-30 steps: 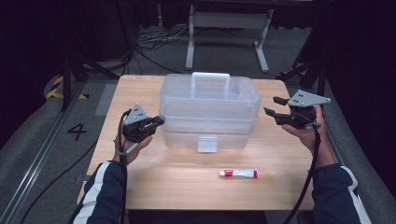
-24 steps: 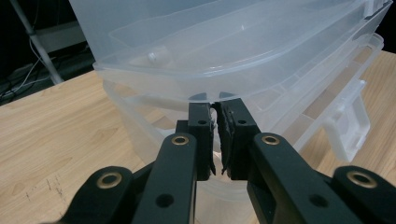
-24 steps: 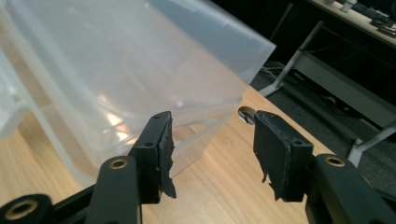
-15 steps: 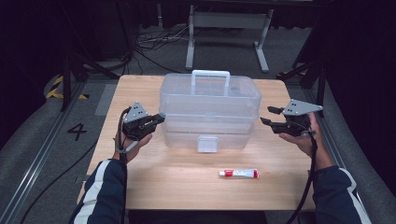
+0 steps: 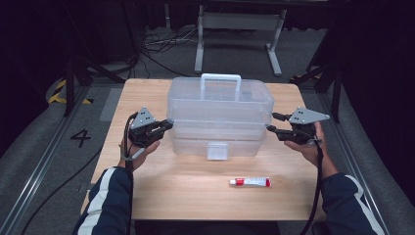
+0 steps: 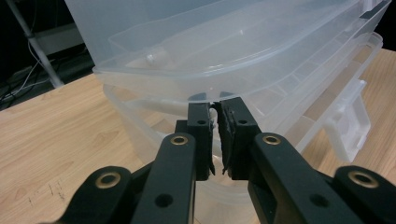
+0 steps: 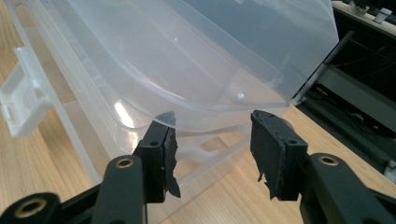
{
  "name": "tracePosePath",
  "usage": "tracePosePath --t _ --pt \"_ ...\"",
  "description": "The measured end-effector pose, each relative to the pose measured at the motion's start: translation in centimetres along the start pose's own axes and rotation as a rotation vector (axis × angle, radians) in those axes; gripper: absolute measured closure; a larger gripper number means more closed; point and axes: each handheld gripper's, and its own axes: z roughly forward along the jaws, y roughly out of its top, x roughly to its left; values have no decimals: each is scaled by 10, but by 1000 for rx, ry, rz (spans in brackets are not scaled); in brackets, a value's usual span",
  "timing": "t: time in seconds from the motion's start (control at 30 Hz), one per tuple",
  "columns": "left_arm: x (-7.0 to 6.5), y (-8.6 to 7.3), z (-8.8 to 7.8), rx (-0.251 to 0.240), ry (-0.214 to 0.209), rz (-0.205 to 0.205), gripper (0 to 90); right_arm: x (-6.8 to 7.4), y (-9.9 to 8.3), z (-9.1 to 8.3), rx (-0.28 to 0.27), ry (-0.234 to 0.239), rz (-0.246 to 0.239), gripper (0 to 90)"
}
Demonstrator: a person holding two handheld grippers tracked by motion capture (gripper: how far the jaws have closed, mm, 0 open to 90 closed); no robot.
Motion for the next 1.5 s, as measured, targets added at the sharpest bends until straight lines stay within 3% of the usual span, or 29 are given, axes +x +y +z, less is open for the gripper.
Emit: tracePosePath --t 0.1,0.3,0.4,0.5,0.6,0.83,1.17,1.5 --pt "0 0 -2 2 -2 -4 790 0 -1 2 -16 -4 6 520" --pt "-2 -1 -9 -1 -4 16 743 6 -1 2 -52 -39 -31 555" --pt "-5 -1 -15 10 1 46 725 6 -2 2 -88 -59 -11 570" --pt "-6 -3 -18 9 -1 46 711 8 -3 2 -105 -72 -10 587" --pt "-9 -7 -20 26 -8 55 693 12 -1 2 -129 -126 -34 620" --pt "-16 -11 -19 60 -28 85 666 15 1 1 -152 -166 -46 648" --pt "-20 -11 -16 77 -63 107 611 21 5 2 -213 -273 -36 710" --pt "-23 -12 -9 110 -74 127 569 27 7 3 -212 -336 -45 733"
